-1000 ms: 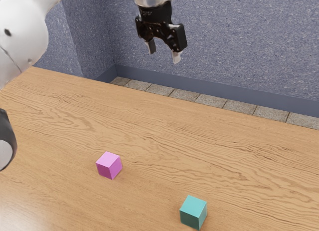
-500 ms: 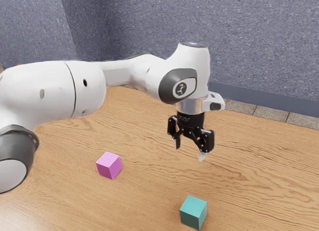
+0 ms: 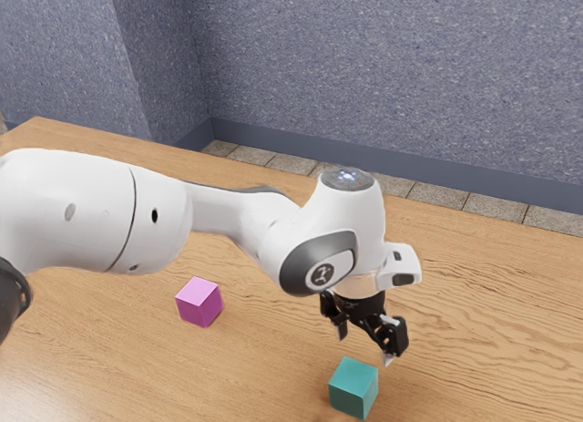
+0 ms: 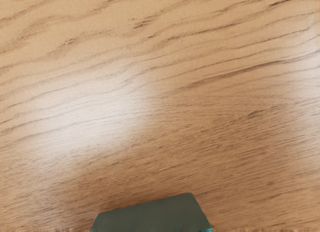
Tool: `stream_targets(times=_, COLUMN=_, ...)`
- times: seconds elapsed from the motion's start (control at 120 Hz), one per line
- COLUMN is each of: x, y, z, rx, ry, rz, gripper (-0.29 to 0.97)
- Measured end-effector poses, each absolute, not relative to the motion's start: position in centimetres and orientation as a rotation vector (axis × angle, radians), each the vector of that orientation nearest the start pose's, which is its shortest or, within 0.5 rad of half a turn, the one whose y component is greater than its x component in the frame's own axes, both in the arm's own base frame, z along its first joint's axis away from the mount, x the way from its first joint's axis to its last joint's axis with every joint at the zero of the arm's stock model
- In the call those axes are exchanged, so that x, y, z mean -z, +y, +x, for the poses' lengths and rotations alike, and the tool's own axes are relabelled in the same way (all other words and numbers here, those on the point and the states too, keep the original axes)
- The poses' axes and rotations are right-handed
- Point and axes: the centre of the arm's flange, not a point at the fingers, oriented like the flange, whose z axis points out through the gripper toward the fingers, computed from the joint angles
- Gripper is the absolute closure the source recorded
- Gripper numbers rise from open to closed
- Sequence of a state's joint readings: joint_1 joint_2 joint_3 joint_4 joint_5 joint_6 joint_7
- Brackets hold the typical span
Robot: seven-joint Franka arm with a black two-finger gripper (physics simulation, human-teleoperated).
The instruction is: Pick up the blue block with one arm, and put the blue block on the pink block with one arm
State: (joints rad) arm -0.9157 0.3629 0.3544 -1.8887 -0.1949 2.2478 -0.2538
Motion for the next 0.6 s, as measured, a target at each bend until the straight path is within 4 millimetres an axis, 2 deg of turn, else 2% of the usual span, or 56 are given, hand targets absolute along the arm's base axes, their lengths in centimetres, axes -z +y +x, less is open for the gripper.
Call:
stream_targets(times=0.183, x=-31.4, y=-35.3, z=49.7, rx=0.016, ry=0.329, rz=-3.171, gripper=0.02)
stream_targets(times=0.467, x=-30.1, y=-34.8, z=49.9, rx=0.024, ry=0.274, rz=-3.171, gripper=0.02)
stream_targets(times=0.6, x=-29.5, y=-34.8, z=49.0, rx=-0.004, ry=0.254, rz=-3.18, gripper=0.02)
